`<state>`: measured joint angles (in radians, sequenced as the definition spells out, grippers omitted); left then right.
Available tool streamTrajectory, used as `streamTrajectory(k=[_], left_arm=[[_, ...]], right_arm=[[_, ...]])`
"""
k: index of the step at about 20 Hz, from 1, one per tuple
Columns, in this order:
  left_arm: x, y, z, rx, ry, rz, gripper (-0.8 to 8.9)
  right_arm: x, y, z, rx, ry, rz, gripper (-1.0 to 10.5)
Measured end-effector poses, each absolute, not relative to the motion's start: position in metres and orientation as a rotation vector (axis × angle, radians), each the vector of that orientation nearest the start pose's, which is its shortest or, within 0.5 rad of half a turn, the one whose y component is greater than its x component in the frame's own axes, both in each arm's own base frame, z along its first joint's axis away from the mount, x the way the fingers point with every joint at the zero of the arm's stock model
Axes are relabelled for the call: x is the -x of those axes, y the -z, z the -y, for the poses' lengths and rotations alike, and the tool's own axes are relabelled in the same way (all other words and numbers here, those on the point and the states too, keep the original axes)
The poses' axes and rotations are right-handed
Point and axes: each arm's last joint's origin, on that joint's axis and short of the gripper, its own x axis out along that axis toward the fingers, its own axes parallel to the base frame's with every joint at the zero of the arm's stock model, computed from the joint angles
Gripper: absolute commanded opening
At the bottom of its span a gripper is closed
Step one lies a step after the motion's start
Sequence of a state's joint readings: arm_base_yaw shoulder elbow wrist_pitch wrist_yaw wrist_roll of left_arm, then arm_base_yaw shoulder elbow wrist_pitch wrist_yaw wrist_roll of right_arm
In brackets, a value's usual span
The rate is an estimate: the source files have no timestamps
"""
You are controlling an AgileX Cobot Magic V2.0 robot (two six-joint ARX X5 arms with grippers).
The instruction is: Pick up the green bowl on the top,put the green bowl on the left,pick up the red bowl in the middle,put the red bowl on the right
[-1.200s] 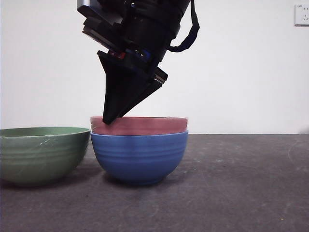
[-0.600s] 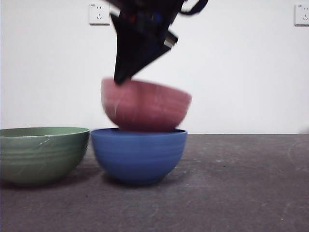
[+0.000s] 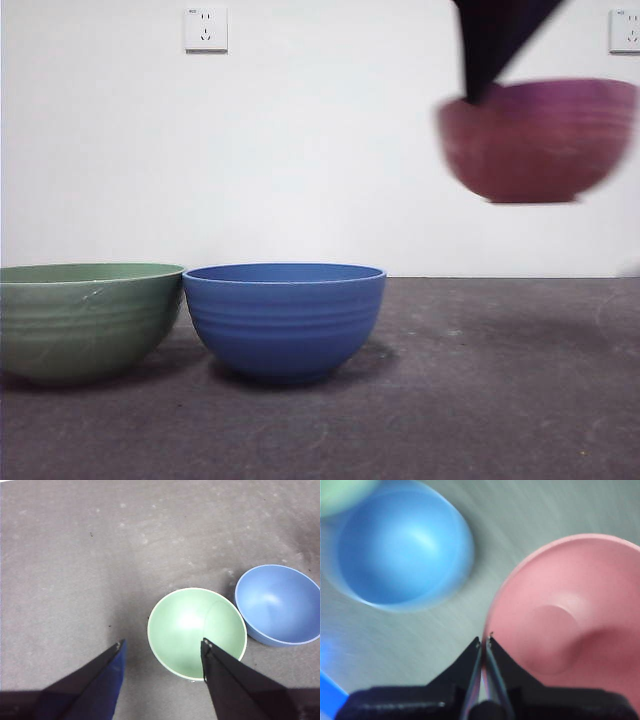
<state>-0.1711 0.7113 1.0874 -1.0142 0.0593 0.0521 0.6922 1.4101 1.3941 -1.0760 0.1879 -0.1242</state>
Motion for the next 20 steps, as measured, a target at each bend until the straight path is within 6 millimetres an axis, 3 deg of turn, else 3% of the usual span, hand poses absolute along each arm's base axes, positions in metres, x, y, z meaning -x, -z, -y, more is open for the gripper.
streamTrajectory(k=[3,7,11,15,18,20], left_arm=[[-0.102,-0.364,0.019,-0.085,0.24,-0.631,2.51],[-0.102,-0.364,0.019,-0.085,0.241,-0.631,2.51],[-0.102,-0.364,0.019,-0.085,0.242,-0.63,2.51],[-0.102,-0.364,0.019,-0.085,0.242,-0.63,2.51],[-0.102,-0.364,0.019,-0.085,0.242,-0.63,2.52],[-0.102,-0.364,0.019,-0.085,0.242,-0.63,2.52]], right_arm=[[-0.217,-0.305,-0.156,0.514,-0.431,-1.058,-0.1],[-0.223,-0.259,-0.16,0.432,-0.403,-1.012,-0.1],[-0.223,-0.228,-0.16,0.389,-0.393,-0.997,-0.1],[-0.225,-0.22,-0.165,0.331,-0.481,-1.036,0.1],[-0.224,-0.22,-0.167,0.3,-0.519,-1.043,2.3],[-0.224,-0.22,-0.166,0.297,-0.516,-1.047,2.3]])
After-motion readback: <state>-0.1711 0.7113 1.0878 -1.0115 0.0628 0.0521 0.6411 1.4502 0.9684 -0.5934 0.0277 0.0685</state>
